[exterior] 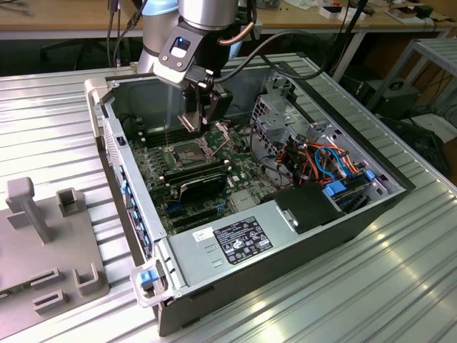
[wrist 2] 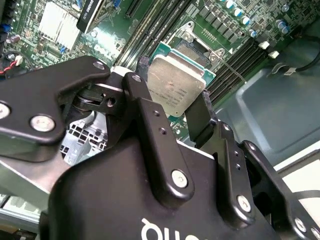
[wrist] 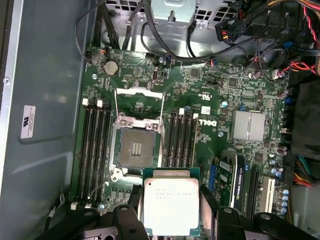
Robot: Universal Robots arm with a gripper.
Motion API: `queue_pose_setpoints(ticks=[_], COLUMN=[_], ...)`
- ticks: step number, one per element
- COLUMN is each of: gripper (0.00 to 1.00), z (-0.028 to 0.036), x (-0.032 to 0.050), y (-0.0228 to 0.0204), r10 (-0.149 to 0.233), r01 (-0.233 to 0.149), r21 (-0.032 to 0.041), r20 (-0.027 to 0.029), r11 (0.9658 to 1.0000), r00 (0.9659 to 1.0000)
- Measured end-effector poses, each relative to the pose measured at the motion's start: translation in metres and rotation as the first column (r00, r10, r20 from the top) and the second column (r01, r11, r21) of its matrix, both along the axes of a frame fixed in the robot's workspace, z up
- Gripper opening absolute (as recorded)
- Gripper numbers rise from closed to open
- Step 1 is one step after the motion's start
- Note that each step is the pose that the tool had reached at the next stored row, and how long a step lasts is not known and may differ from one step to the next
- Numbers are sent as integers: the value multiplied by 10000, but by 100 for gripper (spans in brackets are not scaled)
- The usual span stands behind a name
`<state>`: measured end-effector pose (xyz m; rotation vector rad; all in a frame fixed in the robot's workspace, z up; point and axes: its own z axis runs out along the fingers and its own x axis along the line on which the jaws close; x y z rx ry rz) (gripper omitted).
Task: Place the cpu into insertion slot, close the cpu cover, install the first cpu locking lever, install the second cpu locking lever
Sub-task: 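Place the cpu into insertion slot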
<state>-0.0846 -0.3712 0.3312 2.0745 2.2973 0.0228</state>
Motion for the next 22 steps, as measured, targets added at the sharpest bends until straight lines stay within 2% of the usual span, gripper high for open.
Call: queue_pose_setpoints(ticks=[8,14,22], gripper=[55,55,55], z=[-9,-66,-167], x=[-1,-1,1], y=[8,32,156], r10=[-16,-438,-471], r01=[16,438,471], r21=[1,-1,-1], r20=[1,-1,0], r11=[10000,9990,9989], r00=[10000,9990,9989])
